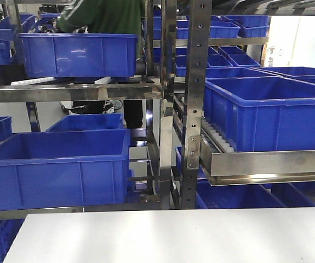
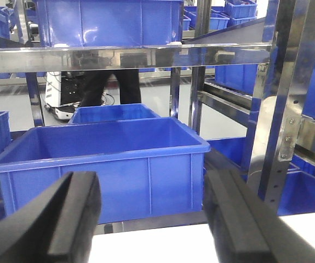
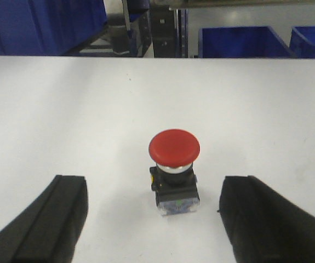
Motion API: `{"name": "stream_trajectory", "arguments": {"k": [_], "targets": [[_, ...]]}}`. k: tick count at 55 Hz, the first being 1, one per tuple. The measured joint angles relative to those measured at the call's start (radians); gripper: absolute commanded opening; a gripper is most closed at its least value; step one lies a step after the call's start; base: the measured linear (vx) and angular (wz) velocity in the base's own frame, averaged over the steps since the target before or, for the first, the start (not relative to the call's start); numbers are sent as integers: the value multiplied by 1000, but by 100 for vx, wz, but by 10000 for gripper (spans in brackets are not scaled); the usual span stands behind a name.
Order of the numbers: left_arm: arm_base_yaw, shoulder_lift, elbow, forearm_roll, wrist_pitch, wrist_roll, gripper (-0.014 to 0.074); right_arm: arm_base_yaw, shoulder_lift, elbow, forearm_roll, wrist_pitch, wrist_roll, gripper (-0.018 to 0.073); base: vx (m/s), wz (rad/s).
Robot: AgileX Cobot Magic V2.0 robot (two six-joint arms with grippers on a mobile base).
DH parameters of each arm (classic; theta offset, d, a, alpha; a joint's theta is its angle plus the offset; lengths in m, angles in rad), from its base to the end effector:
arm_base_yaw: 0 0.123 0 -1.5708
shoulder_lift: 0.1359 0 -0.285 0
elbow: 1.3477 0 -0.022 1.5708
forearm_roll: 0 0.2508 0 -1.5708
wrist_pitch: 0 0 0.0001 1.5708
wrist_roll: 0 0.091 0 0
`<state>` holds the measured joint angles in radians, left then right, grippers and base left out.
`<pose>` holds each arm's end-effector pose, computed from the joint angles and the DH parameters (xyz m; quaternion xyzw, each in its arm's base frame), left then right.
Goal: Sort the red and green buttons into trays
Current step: 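Close the left gripper on the green button and the right on the red button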
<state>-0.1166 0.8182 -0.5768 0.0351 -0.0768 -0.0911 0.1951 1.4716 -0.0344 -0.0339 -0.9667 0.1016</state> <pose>0.1759 -0.0208 0.3316 0.0231 0.7336 -0.0596 0.6766 0.1674 0.0357 0.1338 -0.0545 0.8271 0.0888 0.5523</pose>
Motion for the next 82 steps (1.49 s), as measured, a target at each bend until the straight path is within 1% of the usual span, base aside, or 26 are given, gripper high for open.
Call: {"name": "stream_trajectory", "arguments": {"k": [6,10,20,31,34,37,39,41,43,45,47,50,57,61,64,69,72,74,77,82], "targets": [[0,0,0,0,1,0,534,1,136,2,0,-125,1,547,0,0],[0,0,0,0,2,0,534,1,216,-8,0,-156,2,547,0,0],[0,0,0,0,5,0,534,1,402,-93,1,-162,2,547,0,0],[0,0,0,0,5,0,534,1,499,-223,6,-168,1,547,0,0],[0,0,0,0,5,0,534,1,523,-258,18,-168,0,534,0,0],[0,0,0,0,5,0,534,1,542,-284,27,-168,0,477,0,0],[0,0,0,0,6,0,534,1,552,-298,34,-168,0,408,0,0],[0,0,0,0,10,0,534,1,559,-307,34,-168,0,315,0,0],[0,0,0,0,15,0,534,1,562,-312,34,-168,0,189,0,0],[0,0,0,0,28,0,534,1,562,-314,34,-168,0,104,0,0],[0,0,0,0,44,0,534,1,562,-314,34,-168,0,-16,0,0],[0,0,4,0,77,0,534,1,562,-314,34,-168,0,-14,0,0],[0,0,77,-14,91,0,534,1,562,-314,34,-168,2,-11,0,0],[0,0,172,-56,87,0,534,1,562,-314,34,-168,2,-11,0,0],[0,0,245,-104,77,0,534,1,562,-314,34,-168,2,-11,0,0],[0,0,385,-153,16,-1,534,1,562,-314,34,-168,2,-8,0,0],[0,0,490,-163,-58,-1,534,1,562,-314,34,-168,2,-7,0,0],[0,0,549,-167,-131,-1,534,1,562,-314,34,-168,2,-7,0,0],[0,0,586,-173,-185,-1,534,1,562,-314,34,-168,2,-7,0,0],[0,8,592,-166,-251,-1,534,1,563,-314,34,-169,2,-7,0,0]]}}
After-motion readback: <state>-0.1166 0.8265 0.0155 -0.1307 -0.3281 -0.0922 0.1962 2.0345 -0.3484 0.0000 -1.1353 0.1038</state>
